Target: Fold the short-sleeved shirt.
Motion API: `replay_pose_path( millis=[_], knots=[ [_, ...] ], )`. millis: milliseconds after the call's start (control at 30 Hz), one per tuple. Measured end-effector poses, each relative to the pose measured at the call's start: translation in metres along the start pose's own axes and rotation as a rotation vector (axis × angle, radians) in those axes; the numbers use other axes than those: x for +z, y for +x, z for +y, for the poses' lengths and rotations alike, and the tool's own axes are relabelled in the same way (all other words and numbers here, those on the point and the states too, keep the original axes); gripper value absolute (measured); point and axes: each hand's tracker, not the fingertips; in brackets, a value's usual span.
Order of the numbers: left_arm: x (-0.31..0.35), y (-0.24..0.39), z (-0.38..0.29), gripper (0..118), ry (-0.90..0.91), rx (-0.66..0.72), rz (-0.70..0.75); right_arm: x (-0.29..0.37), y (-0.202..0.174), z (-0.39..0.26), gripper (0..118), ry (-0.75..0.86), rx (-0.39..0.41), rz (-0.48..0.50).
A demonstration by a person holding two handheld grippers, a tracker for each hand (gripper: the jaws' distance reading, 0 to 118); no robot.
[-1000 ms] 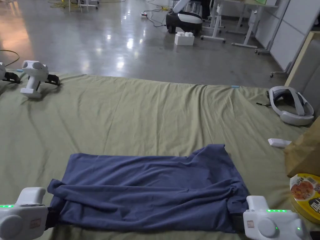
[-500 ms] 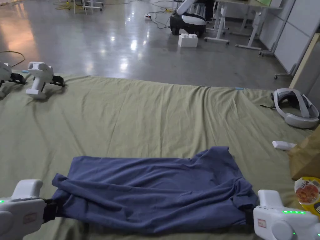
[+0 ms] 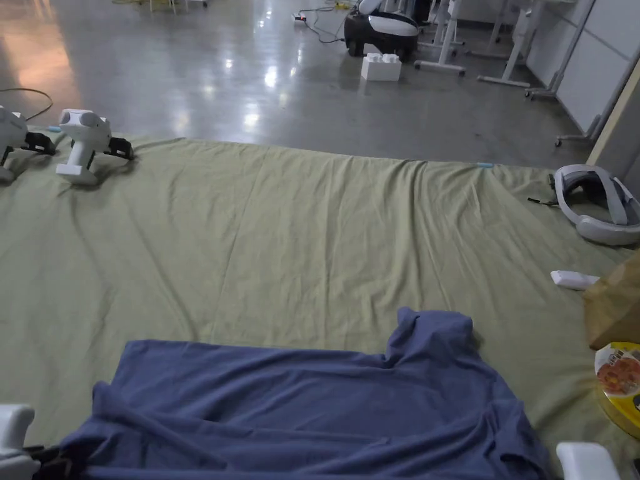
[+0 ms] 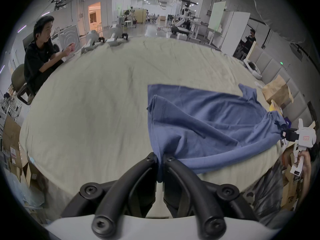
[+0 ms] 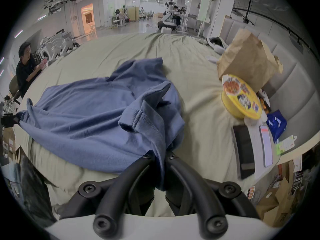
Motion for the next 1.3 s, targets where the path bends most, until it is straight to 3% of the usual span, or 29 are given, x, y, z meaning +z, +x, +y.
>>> replay_pose_path(
  millis=[233,400,433,467,500,533,600,667,700,933,1100,1167,1200,1267,1300],
  knots=[
    [-0.039,-0.011,-0.043,8,-0.113,0.064,0.004,-0.031,-0.004,-0.039,11,-0.09,0.004,-0.028],
    [-0.042,-0.005,-0.042,8,-0.095,0.078,0.017,-0.035,-0.012,-0.038,14,-0.074,0.025,-0.045],
    [-0.041,-0.004,-0.04,8,-0.096,0.076,0.02,-0.032,-0.013,-0.035,19,-0.067,0.031,-0.054],
    [-0.04,-0.003,-0.037,10,-0.096,0.075,0.021,-0.029,-0.015,-0.033,30,-0.058,0.037,-0.063],
    [-0.038,-0.001,-0.034,15,-0.091,0.072,0.024,-0.024,-0.017,-0.03,53,-0.039,0.046,-0.082],
    [-0.033,0.002,-0.032,26,-0.079,0.066,0.031,-0.017,-0.019,-0.025,65,-0.008,0.048,-0.117],
    [-0.026,0.008,-0.024,49,-0.023,0.04,0.046,-0.002,-0.02,-0.014,73,0.077,0.028,-0.124],
    [-0.016,0.014,-0.014,58,0.04,0.036,0.005,0.015,-0.025,0.001,78,0.174,0.001,-0.123],
    [-0.012,0.019,-0.007,63,0.079,0.031,-0.004,0.025,-0.028,0.01,78,0.223,-0.007,-0.125],
    [0.015,0.069,0.043,63,0.415,-0.063,0.043,0.058,-0.069,0.061,78,0.573,-0.031,-0.035],
    [0.024,0.089,0.064,63,0.654,-0.057,0.026,0.071,-0.105,0.084,74,0.776,-0.053,-0.014],
    [0.032,0.097,0.069,61,0.733,-0.072,0.029,0.077,-0.116,0.089,65,0.846,-0.059,-0.007],
    [0.039,0.108,0.068,53,0.769,-0.084,0.038,0.08,-0.121,0.091,54,0.881,-0.062,-0.015],
    [0.046,0.114,0.07,18,0.819,-0.091,0.06,0.086,-0.129,0.096,30,0.945,-0.063,-0.042],
    [0.049,0.116,0.072,15,0.833,-0.074,0.088,0.088,-0.133,0.098,17,0.963,-0.063,-0.052]
  ],
)
